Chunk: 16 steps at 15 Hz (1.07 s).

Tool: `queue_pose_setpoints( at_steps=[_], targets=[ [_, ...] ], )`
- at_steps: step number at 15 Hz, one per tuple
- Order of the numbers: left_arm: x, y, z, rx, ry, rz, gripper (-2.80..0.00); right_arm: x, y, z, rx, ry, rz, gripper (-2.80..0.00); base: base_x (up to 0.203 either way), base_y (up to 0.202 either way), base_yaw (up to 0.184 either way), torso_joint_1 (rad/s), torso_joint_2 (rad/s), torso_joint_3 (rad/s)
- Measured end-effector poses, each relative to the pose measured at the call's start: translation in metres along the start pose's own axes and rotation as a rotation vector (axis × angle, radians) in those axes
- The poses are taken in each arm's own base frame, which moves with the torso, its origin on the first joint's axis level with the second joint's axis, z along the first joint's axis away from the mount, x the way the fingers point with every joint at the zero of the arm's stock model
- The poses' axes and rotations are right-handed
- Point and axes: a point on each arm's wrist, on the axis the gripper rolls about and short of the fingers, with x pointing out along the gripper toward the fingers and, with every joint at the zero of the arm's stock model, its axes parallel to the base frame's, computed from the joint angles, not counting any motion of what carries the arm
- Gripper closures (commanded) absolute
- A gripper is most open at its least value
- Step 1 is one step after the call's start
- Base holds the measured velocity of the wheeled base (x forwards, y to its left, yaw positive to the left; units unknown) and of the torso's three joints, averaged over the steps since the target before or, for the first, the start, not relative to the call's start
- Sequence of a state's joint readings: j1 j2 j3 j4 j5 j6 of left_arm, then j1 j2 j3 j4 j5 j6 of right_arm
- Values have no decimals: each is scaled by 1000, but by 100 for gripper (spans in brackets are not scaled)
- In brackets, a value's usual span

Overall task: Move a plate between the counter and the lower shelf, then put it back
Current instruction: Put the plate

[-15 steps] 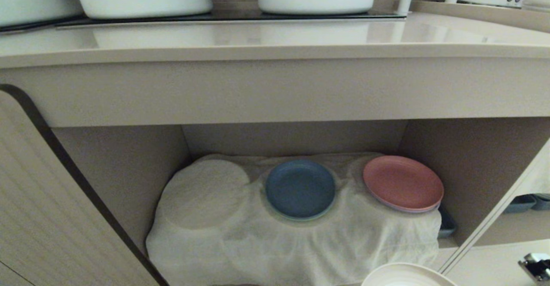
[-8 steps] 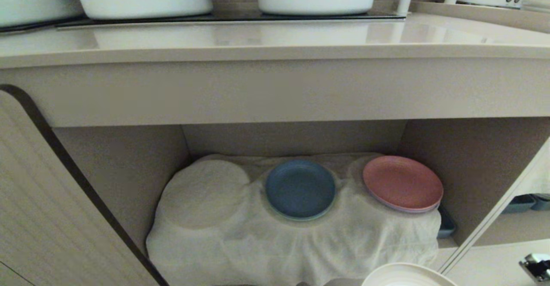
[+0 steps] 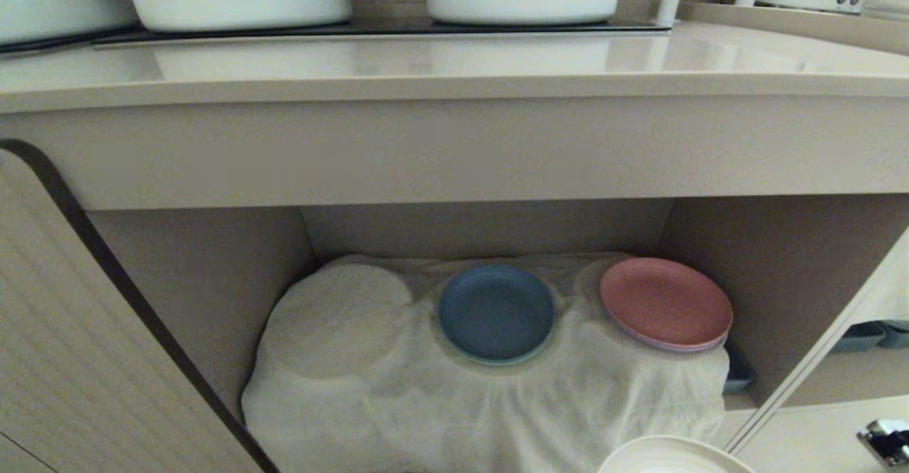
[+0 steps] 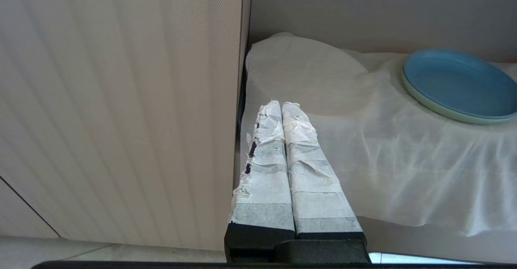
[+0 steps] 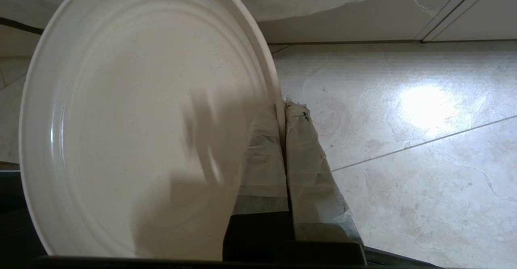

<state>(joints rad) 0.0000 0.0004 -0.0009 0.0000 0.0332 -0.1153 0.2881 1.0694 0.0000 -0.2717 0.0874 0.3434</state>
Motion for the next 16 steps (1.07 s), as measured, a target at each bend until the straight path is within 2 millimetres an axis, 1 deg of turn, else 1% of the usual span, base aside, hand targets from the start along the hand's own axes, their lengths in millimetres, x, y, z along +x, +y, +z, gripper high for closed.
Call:
queue_pose_setpoints(
  at_steps=[16],
  targets=[
    [0, 0, 0, 0, 2, 0, 0, 0, 1, 0, -8, 4, 5, 0, 0, 0, 0, 6, -9, -1]
  ],
)
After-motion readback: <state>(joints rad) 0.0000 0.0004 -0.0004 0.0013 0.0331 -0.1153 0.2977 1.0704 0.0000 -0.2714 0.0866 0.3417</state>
